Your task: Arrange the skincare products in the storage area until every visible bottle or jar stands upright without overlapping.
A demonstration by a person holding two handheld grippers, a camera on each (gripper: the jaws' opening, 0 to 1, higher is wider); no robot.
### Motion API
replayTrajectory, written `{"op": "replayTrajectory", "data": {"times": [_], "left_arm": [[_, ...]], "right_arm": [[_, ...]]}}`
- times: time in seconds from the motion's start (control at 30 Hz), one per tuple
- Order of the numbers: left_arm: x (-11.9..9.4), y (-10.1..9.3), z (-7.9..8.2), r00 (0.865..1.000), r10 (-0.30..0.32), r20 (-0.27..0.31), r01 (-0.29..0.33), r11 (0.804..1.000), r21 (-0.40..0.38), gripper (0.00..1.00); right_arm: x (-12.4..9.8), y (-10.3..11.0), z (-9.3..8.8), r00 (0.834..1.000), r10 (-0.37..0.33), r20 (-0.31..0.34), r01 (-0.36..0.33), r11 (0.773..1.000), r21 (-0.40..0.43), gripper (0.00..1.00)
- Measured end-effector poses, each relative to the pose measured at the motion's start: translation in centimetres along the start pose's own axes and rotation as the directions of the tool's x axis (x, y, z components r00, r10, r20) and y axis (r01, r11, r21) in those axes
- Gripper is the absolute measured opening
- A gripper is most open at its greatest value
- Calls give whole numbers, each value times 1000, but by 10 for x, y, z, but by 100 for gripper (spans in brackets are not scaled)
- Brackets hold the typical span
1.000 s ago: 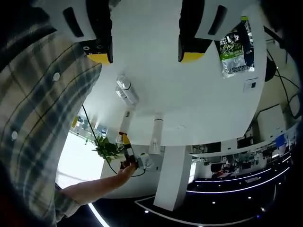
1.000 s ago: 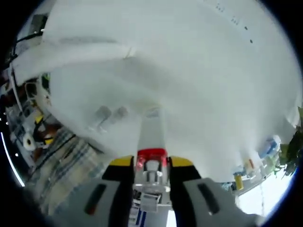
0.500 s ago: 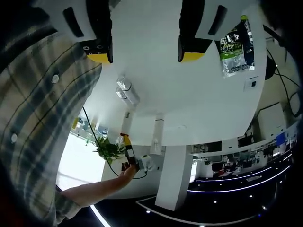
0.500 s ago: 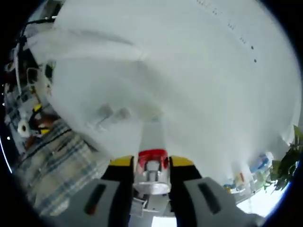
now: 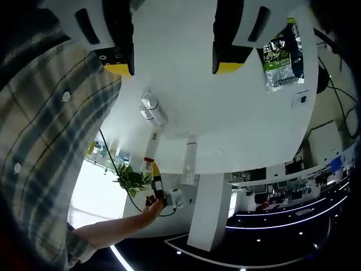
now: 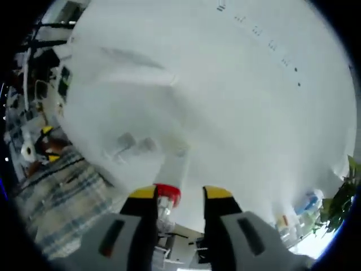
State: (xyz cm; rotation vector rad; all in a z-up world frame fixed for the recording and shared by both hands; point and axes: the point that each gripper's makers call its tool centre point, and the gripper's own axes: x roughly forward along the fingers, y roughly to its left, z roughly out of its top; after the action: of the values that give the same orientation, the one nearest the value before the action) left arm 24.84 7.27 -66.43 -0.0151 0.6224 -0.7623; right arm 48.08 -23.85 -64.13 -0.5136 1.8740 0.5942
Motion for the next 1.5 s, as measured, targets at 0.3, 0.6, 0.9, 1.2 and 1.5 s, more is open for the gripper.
{"op": "replayTrajectory", "data": {"times": [0.3, 0.6, 0.9, 1.2, 1.5], "left_arm": [[6, -6, 4, 999, -33, -4, 33, 999, 20, 57], [17, -28, 11, 993, -111, -47, 114, 991, 64, 57], [22, -40, 35, 991, -115, -74, 120, 991, 55, 58], [22, -52, 54, 994, -86, -72, 88, 996, 26, 57], [20, -66, 53, 998, -39, -58, 39, 999, 11, 57]], "right_arm": [[-19, -9, 16, 962, 12, 274, -23, 999, 35, 32], [-45, -21, 7, 743, 86, 663, -249, 956, 154, 41], [-77, -17, -24, 412, 205, 888, -494, 869, 29, 53], [-71, -13, -41, 276, 285, 918, -435, 889, -145, 74], [-24, -4, -50, 355, 351, 867, -182, 935, -304, 69]]}}
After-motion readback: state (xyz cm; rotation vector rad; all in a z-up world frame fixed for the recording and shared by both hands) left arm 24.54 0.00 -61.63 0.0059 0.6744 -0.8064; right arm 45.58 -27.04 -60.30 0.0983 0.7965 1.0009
